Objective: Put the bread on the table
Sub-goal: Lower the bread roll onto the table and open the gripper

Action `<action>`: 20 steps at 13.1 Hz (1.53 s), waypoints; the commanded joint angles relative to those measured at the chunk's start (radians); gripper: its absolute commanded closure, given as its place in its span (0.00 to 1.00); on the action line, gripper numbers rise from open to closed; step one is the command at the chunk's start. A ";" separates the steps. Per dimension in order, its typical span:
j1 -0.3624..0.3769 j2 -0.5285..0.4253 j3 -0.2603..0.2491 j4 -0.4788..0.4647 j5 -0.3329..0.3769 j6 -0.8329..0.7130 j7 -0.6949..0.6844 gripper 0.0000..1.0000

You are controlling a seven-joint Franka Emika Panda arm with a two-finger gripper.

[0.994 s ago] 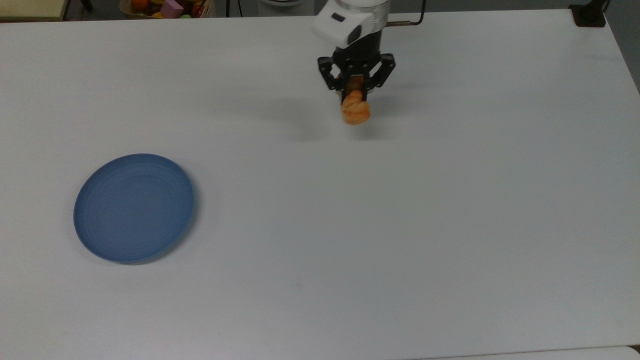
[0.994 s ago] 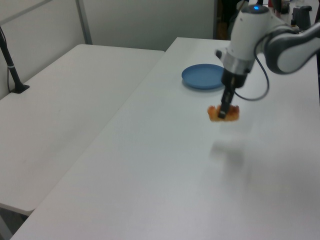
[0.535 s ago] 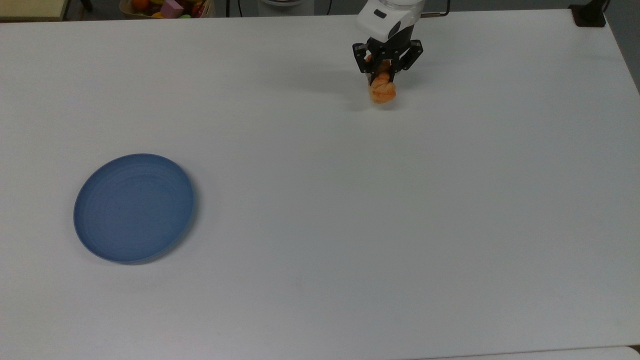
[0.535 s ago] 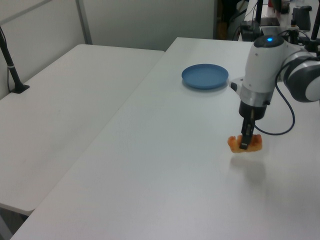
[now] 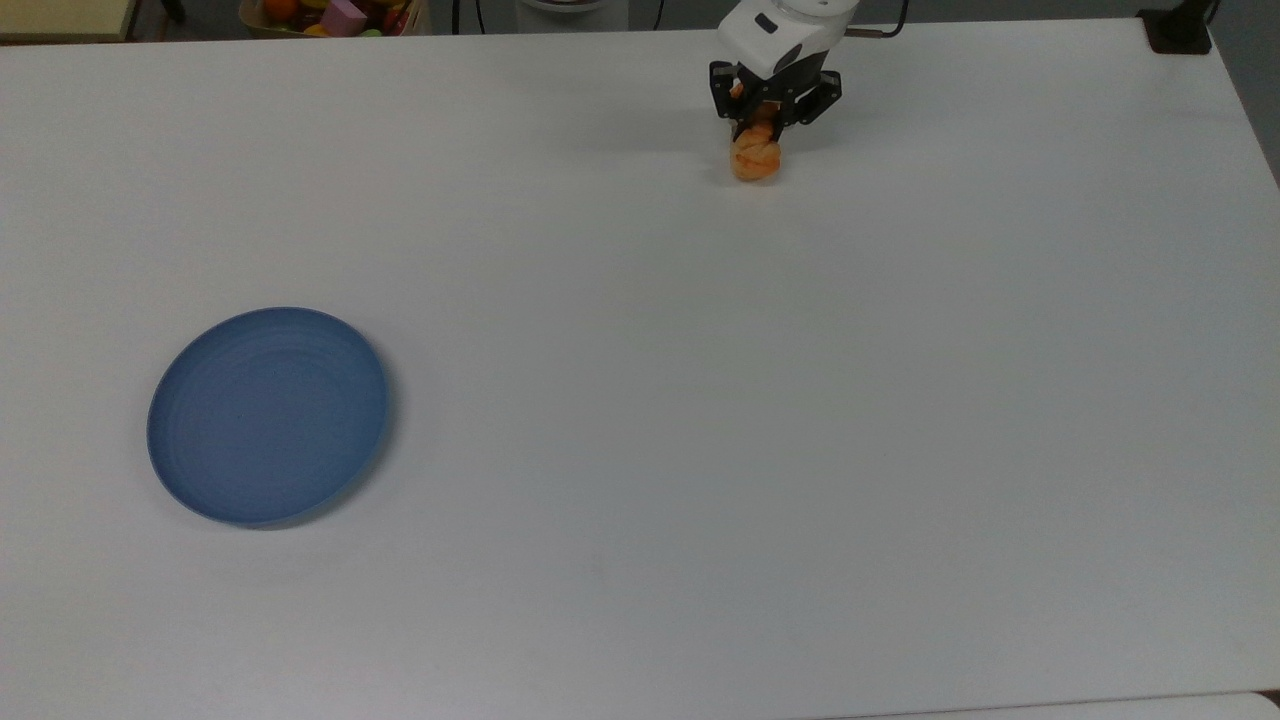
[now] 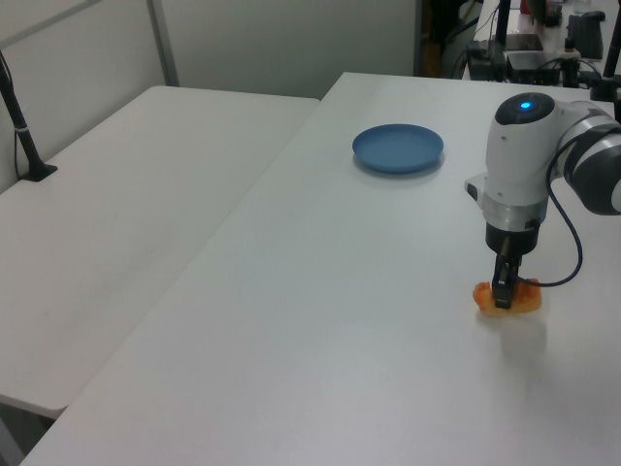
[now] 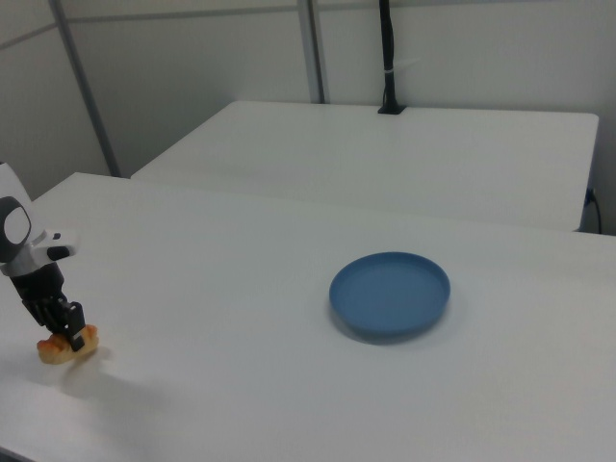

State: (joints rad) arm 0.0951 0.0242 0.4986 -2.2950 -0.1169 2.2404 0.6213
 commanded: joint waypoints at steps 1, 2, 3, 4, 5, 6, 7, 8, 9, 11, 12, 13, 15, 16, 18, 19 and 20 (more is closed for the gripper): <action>0.023 -0.003 -0.005 -0.011 -0.015 -0.022 0.051 0.45; 0.023 0.000 -0.005 -0.009 -0.015 -0.025 0.051 0.34; 0.023 0.000 -0.005 -0.009 -0.015 -0.034 0.051 0.32; 0.025 0.000 -0.005 -0.006 -0.015 -0.047 0.051 0.27; 0.035 0.000 -0.003 0.000 -0.015 -0.062 0.051 0.20; 0.044 0.000 -0.005 0.005 -0.015 -0.073 0.051 0.18; 0.045 -0.001 -0.003 0.006 -0.015 -0.079 0.051 0.17; 0.045 -0.001 -0.003 0.040 -0.014 -0.109 0.051 0.11; 0.043 -0.001 -0.003 0.066 -0.012 -0.139 0.049 0.02; 0.034 0.000 -0.005 0.153 -0.010 -0.208 0.038 0.00; 0.031 0.003 -0.006 0.192 -0.009 -0.231 0.035 0.00; 0.016 0.005 -0.009 0.225 -0.009 -0.252 0.019 0.00; -0.033 0.003 -0.017 0.308 0.005 -0.315 -0.085 0.00; -0.046 0.003 -0.031 0.342 0.006 -0.353 -0.130 0.00; -0.048 -0.003 -0.133 0.437 0.022 -0.428 -0.253 0.00; -0.044 -0.003 -0.174 0.475 0.046 -0.461 -0.308 0.00; -0.043 -0.004 -0.237 0.532 0.086 -0.523 -0.401 0.00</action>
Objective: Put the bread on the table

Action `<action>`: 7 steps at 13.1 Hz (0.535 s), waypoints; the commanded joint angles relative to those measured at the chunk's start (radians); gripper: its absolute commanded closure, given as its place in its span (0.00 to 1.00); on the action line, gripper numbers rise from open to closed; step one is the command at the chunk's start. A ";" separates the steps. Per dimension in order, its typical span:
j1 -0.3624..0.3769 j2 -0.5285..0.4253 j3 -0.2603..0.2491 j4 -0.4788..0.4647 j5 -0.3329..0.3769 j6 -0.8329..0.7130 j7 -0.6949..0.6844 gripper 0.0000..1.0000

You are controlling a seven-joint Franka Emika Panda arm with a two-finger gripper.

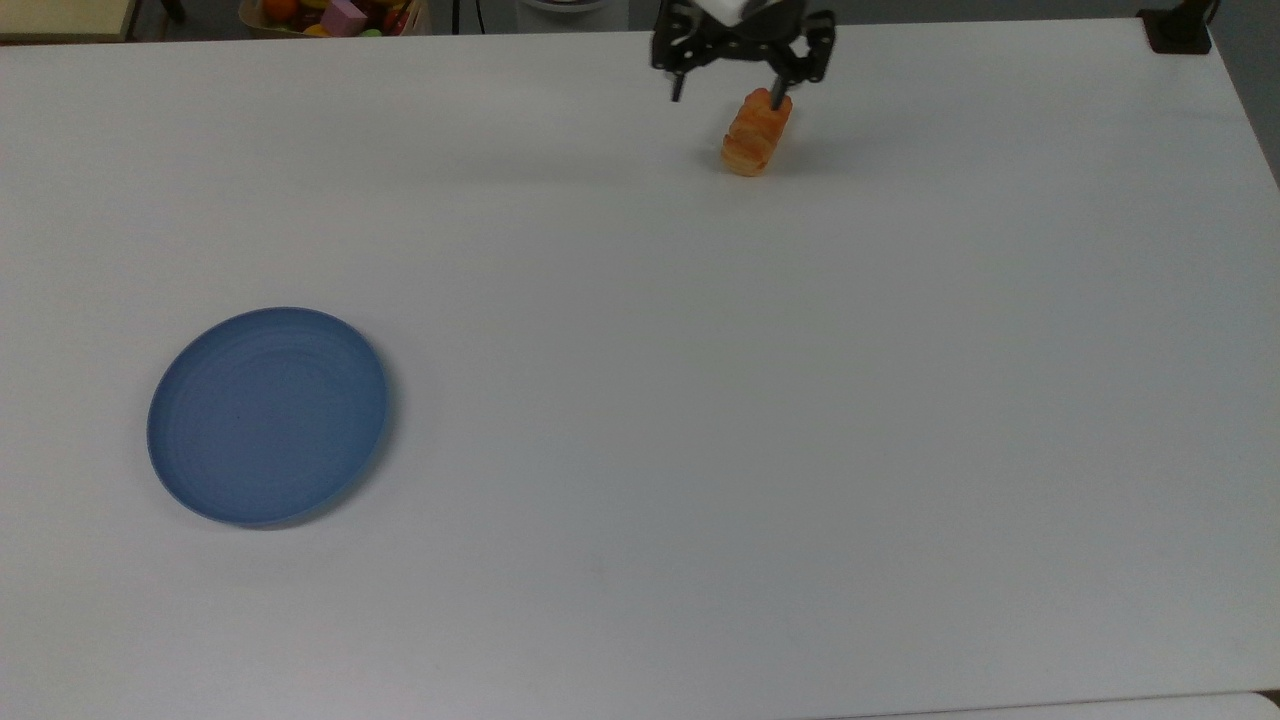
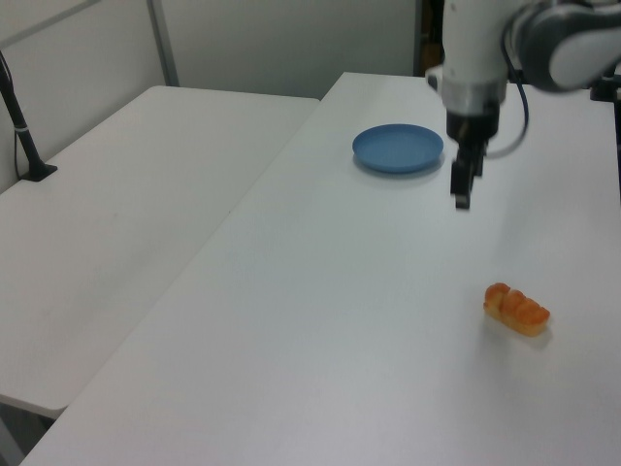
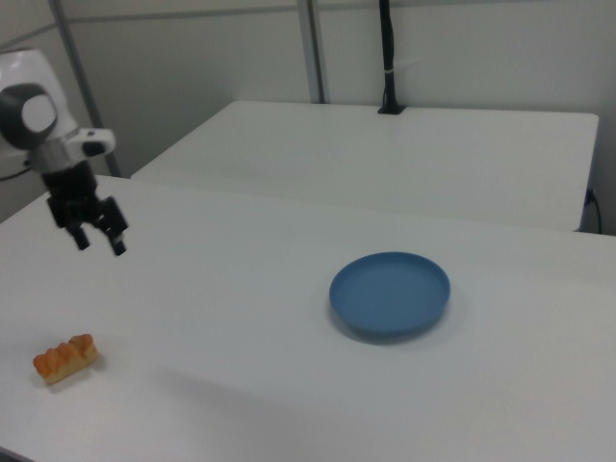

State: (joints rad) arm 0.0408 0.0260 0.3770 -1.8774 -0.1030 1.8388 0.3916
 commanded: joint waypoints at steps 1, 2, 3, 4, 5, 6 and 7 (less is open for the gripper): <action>0.013 -0.012 -0.175 0.160 0.086 -0.175 -0.245 0.00; 0.019 -0.017 -0.232 0.196 0.086 -0.220 -0.310 0.00; 0.021 -0.017 -0.265 0.220 0.086 -0.243 -0.348 0.00; 0.019 -0.021 -0.292 0.245 0.086 -0.271 -0.379 0.00; 0.021 -0.026 -0.320 0.260 0.086 -0.286 -0.402 0.00; 0.021 -0.034 -0.349 0.267 0.086 -0.289 -0.422 0.00; 0.025 -0.043 -0.384 0.268 0.086 -0.291 -0.437 0.00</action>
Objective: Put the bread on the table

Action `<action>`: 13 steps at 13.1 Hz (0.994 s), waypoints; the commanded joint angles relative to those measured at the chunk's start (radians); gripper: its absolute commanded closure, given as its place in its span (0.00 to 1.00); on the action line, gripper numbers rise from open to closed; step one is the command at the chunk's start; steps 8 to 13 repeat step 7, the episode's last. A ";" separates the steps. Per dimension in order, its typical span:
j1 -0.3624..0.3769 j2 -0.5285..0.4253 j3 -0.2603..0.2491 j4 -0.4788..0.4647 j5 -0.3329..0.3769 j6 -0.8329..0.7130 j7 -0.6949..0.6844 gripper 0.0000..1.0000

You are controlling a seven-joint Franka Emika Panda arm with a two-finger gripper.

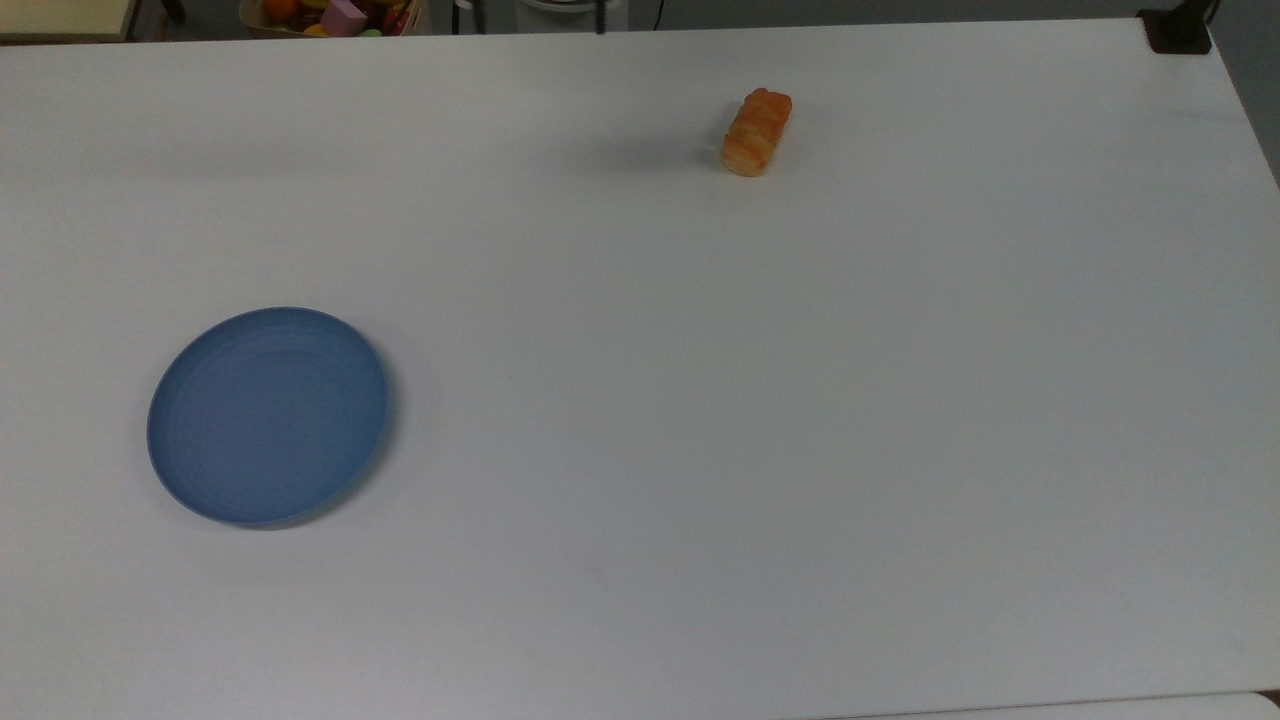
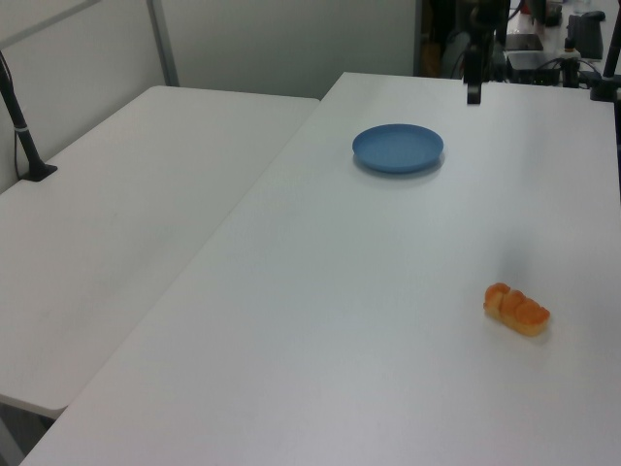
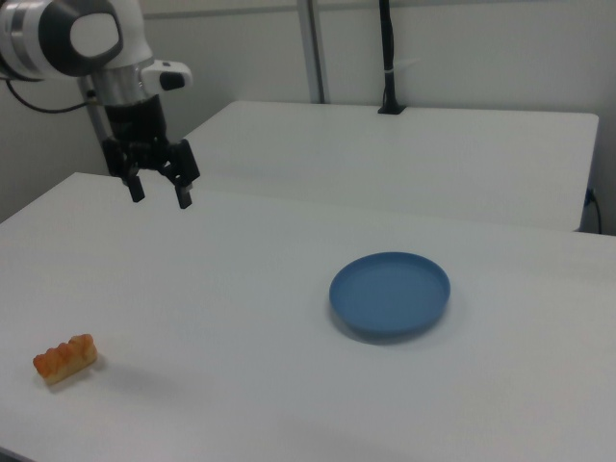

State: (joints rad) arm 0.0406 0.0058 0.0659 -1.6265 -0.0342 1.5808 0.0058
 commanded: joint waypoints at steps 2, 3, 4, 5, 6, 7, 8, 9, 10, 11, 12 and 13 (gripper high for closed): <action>0.048 -0.052 -0.119 0.016 0.016 -0.032 -0.053 0.00; 0.045 -0.059 -0.120 0.014 0.016 -0.035 -0.052 0.00; 0.036 -0.061 -0.120 0.013 0.016 -0.036 -0.041 0.00; 0.033 -0.061 -0.127 0.013 0.016 -0.041 -0.043 0.00; 0.035 -0.061 -0.129 0.013 0.016 -0.042 -0.043 0.00; 0.033 -0.061 -0.129 0.013 0.016 -0.042 -0.041 0.00; 0.033 -0.061 -0.129 0.013 0.016 -0.042 -0.041 0.00; 0.033 -0.061 -0.129 0.013 0.016 -0.042 -0.041 0.00; 0.033 -0.061 -0.129 0.013 0.016 -0.042 -0.041 0.00; 0.033 -0.061 -0.129 0.013 0.016 -0.042 -0.041 0.00; 0.033 -0.061 -0.129 0.013 0.016 -0.042 -0.041 0.00; 0.033 -0.061 -0.129 0.013 0.016 -0.042 -0.041 0.00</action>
